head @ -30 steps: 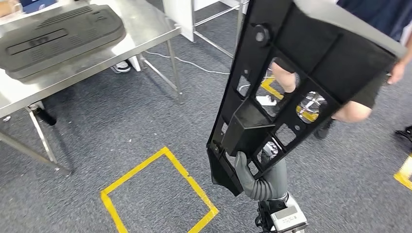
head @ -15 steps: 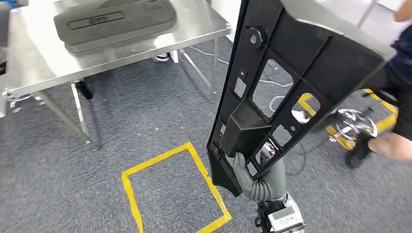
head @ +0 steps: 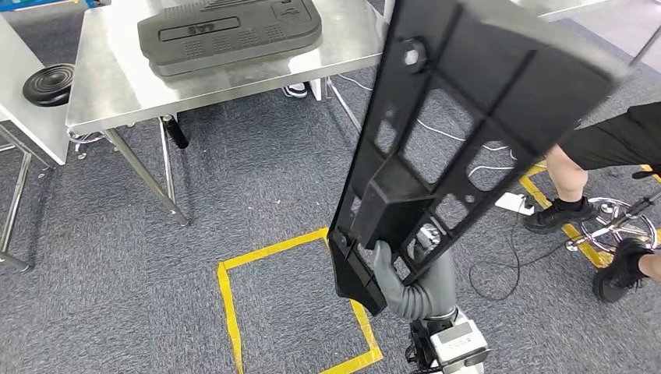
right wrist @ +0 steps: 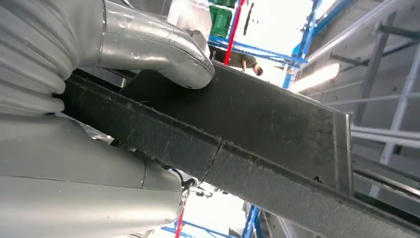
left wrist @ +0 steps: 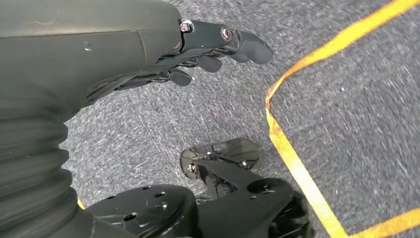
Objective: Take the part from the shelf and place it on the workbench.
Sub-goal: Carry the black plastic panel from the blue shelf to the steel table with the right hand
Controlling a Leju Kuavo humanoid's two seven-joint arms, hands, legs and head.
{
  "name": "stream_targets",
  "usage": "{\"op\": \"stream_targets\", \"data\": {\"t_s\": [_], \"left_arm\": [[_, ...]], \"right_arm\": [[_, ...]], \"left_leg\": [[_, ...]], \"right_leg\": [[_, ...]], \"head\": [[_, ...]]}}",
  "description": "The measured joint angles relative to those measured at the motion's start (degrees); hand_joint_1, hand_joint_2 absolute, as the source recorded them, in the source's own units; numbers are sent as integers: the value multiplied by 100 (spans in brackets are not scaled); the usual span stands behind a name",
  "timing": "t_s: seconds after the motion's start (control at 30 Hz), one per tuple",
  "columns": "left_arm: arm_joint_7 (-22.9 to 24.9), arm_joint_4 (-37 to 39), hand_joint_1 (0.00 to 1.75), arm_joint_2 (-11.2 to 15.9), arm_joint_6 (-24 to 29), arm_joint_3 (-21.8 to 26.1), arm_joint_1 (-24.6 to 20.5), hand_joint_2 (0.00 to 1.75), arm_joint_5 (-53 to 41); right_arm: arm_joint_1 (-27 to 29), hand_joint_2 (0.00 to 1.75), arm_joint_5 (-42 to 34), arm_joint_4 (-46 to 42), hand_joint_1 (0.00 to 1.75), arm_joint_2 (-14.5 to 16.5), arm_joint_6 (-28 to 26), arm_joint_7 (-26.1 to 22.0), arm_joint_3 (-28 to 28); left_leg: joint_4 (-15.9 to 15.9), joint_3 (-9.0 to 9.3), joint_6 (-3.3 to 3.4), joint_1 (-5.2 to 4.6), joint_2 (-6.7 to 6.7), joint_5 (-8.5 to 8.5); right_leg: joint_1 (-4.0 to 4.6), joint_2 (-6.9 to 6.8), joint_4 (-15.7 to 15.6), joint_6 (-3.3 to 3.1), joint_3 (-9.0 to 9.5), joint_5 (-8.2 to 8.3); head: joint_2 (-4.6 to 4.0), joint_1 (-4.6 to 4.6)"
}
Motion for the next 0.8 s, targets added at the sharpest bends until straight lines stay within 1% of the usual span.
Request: {"op": "stream_targets", "data": {"t_s": [0.03,0.07,0.1,0.13,0.17,0.23,0.37,0.57,0.63,0.67,0.7,0.73,0.77,0.8], "left_arm": [[0,-1,0,5,-14,6,-1,175,8],[0,-1,0,9,-28,13,-5,175,10],[0,-1,0,13,-43,20,-9,175,12],[0,0,0,11,-60,27,-13,175,14],[0,1,0,8,-79,31,-16,175,14],[1,2,0,3,-114,38,-16,175,14],[4,2,0,12,-141,41,-18,175,14],[22,2,0,12,-202,43,-17,175,-7],[22,2,0,20,-212,43,-17,175,-18],[23,2,0,23,-215,43,-17,175,-26],[25,2,0,25,-216,42,-16,175,-32],[27,2,0,23,-216,42,-16,175,-36],[30,2,0,21,-216,42,-21,175,-39],[34,2,0,19,-216,41,-26,175,-39]], "right_arm": [[-1,175,-8,6,175,5,-1,2,1],[-2,175,-16,9,175,11,-1,3,1],[-3,175,-23,10,175,15,-2,5,0],[-4,175,-28,11,175,19,-3,7,-1],[-5,175,-29,15,175,20,-4,10,-1],[-7,175,-29,27,175,21,-4,15,3],[-16,175,-29,60,175,23,-4,22,9],[-19,175,-28,102,175,24,-2,52,39],[-23,175,-26,115,175,32,-2,57,49],[-28,175,-23,117,175,39,-1,59,54],[-32,175,-20,119,175,46,0,62,58],[-38,175,-13,120,175,51,1,64,61],[-44,175,-7,122,175,51,2,64,62],[-46,175,-1,128,175,49,2,66,62]], "left_leg": [[-409,232,10,3,24,173],[-795,448,23,-3,45,302],[-1066,596,45,-9,60,375],[-1214,671,60,-15,69,398],[-1237,674,69,-23,59,397],[-1245,661,77,-30,35,412],[-1244,648,104,-43,3,414],[-1238,633,151,-64,1,418],[-1231,618,212,-82,1,408],[-1258,627,258,-89,-2,412],[-1324,664,305,-76,-3,437],[-1406,713,341,-57,-3,475],[-1484,762,368,-33,-5,514],[-1533,795,382,-11,-8,542]], "right_leg": [[1,-16,1,13,10,-10],[23,-27,11,33,13,-25],[40,-35,17,58,13,-38],[63,-41,27,68,7,-53],[79,-47,34,71,-2,-60],[73,-57,20,60,-2,-61],[64,-69,-41,94,2,-35],[51,-70,-60,142,4,-7],[31,-74,-90,200,12,12],[28,-78,-118,234,25,22],[19,-74,-118,263,26,24],[21,-57,-59,268,1,-8],[21,-30,107,256,-78,-91],[9,1,399,235,-227,-224]], "head": [[0,-2],[0,-3],[0,5],[0,11],[0,18],[0,23],[0,25],[0,22],[0,19],[0,16],[0,18],[0,21],[0,27],[0,33]]}}
